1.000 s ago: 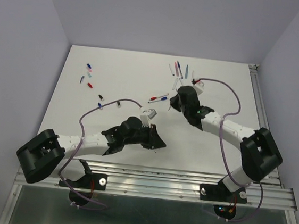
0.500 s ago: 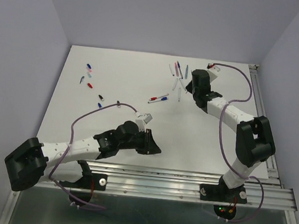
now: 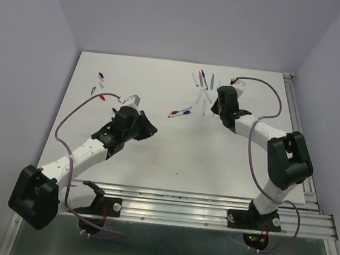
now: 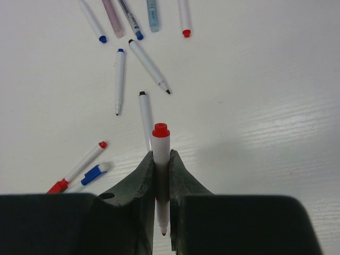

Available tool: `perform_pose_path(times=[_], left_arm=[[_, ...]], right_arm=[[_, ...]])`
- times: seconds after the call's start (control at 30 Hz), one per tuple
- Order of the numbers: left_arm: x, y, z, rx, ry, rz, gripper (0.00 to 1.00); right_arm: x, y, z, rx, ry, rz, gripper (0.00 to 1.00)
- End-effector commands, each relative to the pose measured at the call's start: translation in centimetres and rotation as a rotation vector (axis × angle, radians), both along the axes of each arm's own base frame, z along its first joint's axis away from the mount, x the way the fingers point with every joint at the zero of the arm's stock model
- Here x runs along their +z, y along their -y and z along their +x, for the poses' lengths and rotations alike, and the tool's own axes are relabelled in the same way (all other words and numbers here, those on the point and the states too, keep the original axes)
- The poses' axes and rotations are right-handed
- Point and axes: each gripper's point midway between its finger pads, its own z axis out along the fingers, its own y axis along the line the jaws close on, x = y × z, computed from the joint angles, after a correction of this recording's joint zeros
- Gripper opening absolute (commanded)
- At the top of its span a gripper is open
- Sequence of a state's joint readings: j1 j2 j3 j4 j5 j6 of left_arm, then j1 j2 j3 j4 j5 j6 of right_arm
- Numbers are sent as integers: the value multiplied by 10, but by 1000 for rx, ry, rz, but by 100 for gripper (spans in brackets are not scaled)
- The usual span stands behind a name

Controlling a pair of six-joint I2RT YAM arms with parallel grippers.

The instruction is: Open the pen caps

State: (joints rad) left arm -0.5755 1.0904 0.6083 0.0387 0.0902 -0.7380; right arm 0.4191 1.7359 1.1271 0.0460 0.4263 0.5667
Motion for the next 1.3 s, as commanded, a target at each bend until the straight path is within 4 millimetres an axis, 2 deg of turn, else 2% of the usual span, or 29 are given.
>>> perform_pose_path(times=[0.0, 0.07, 0.17, 0.23, 0.27, 0.3, 0.33, 0.37, 0.43, 0.5, 0.6, 0.63, 0.8, 0.97, 1.0, 1.13, 1.17, 1.23, 1.27], left_arm=[[18, -31, 37, 117, 59, 60, 0], [16, -49, 52, 181, 54, 79, 0], [2, -67, 72, 209, 24, 128, 0], [-13, -81, 91, 251, -30, 151, 0], [-20, -88, 94, 266, -51, 159, 0], [-18, -92, 102, 280, -49, 158, 0], [-20, -97, 107, 284, -51, 169, 0], [-27, -101, 111, 290, -70, 182, 0], [-23, -110, 126, 305, -63, 185, 0], [-36, -119, 129, 318, -108, 223, 0], [-41, -138, 140, 398, -134, 293, 1], [-44, -143, 141, 417, -142, 307, 1], [-56, -149, 150, 444, -177, 346, 9], [-68, -155, 155, 467, -211, 382, 11], [-71, -155, 155, 467, -218, 384, 15], [-73, -157, 159, 476, -224, 395, 25], [-74, -157, 160, 474, -227, 395, 30], [-74, -156, 161, 469, -227, 394, 31], [-75, -155, 161, 465, -228, 394, 34]], right_arm=[[6, -3, 4, 55, 40, -39, 5], [7, -2, 11, 55, 32, -78, 5], [-9, 1, 21, 32, -9, -126, 5], [-28, 1, 31, 26, -37, -138, 5], [-22, -1, 34, 30, -27, -129, 5], [-26, 0, 37, 25, -34, -130, 6], [-39, 2, 39, 16, -62, -147, 6], [-36, 2, 45, 7, -55, -144, 7], [-44, 7, 49, -8, -76, -159, 8], [-54, 10, 53, -17, -94, -164, 8], [-60, 15, 60, -27, -99, -171, 10], [-67, 17, 57, -27, -128, -182, 11], [-81, 21, 59, -33, -154, -184, 17], [-86, 21, 59, -35, -171, -187, 20], [-85, 22, 60, -43, -173, -186, 21], [-86, 25, 56, -49, -188, -184, 30], [-85, 26, 56, -53, -187, -180, 33], [-82, 27, 55, -68, -185, -172, 37], [-80, 28, 54, -73, -191, -172, 44]])
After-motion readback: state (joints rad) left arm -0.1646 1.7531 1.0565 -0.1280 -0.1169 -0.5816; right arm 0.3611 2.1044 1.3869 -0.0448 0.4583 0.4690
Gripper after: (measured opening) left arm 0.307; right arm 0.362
